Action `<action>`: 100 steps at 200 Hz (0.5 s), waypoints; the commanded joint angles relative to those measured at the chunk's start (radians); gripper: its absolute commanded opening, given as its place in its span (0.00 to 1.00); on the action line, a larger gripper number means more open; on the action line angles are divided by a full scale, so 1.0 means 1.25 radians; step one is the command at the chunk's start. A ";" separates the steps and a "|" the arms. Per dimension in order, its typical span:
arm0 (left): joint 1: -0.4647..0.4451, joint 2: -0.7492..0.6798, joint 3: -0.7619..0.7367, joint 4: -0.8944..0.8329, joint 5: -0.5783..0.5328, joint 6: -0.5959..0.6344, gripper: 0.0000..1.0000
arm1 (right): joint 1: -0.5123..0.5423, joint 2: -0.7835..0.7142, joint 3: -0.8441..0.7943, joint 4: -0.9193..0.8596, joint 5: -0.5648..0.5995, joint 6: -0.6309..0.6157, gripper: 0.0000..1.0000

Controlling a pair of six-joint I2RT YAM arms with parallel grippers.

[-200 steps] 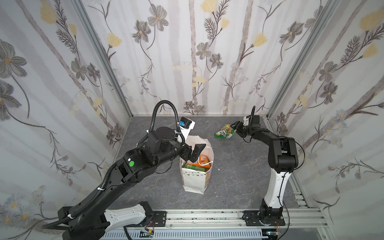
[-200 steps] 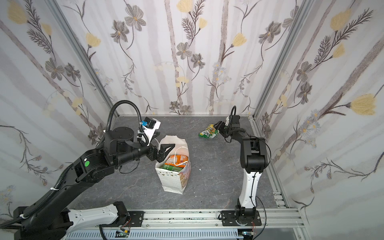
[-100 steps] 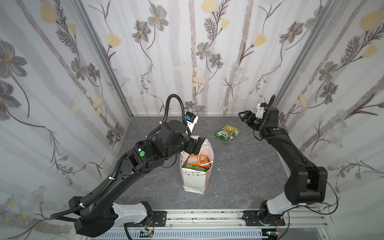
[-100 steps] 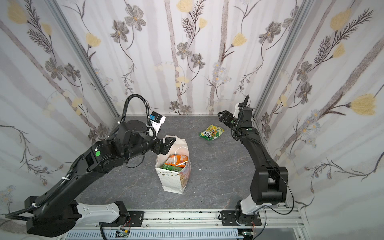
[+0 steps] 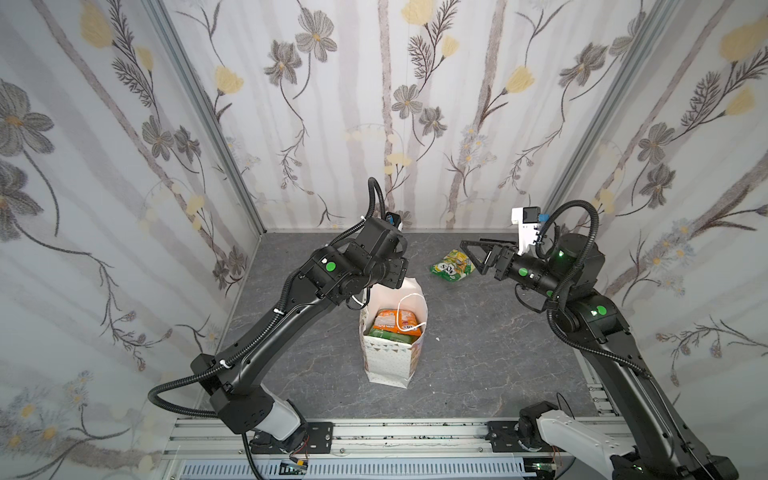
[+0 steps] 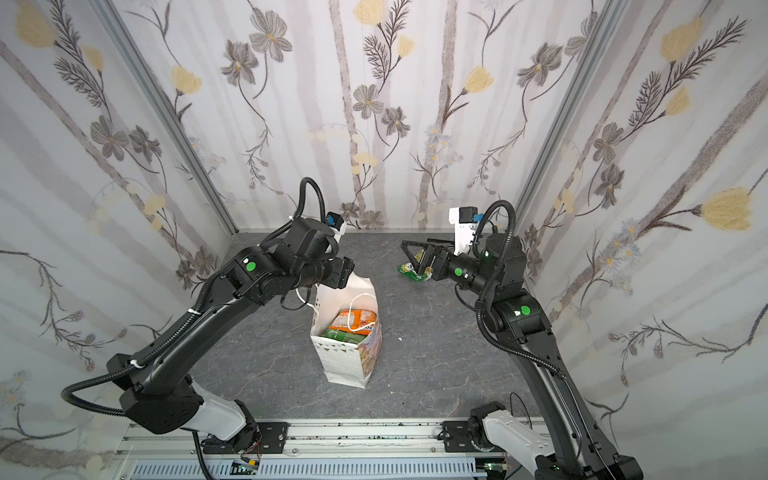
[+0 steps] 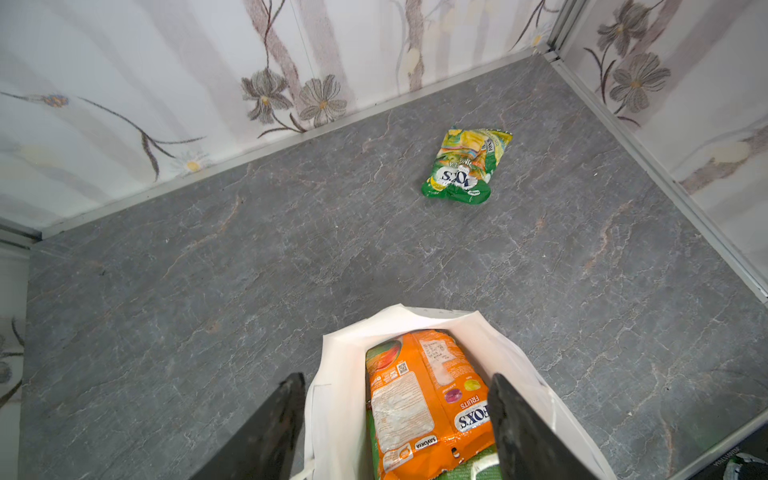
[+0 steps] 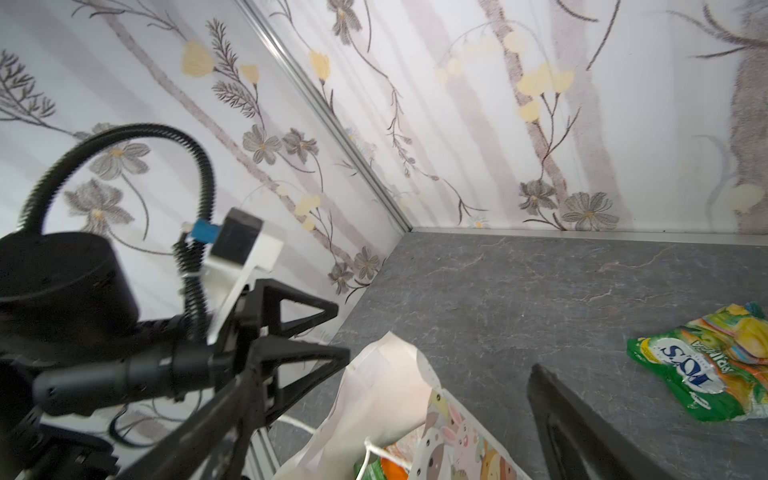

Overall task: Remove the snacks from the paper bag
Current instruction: 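Move the right gripper toward the bag while the left gripper moves over it, then lower the left gripper into the bag and close on the orange FOX'S packet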

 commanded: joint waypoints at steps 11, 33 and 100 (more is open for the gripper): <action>0.017 0.041 0.003 -0.040 0.051 -0.029 0.68 | 0.038 -0.048 -0.019 -0.086 0.007 0.003 0.99; 0.025 0.065 -0.009 -0.051 0.067 -0.039 0.65 | 0.056 -0.076 -0.034 -0.105 0.017 0.025 0.99; 0.026 0.087 -0.094 -0.080 0.117 -0.067 0.62 | 0.103 -0.112 -0.054 -0.164 0.040 0.056 0.99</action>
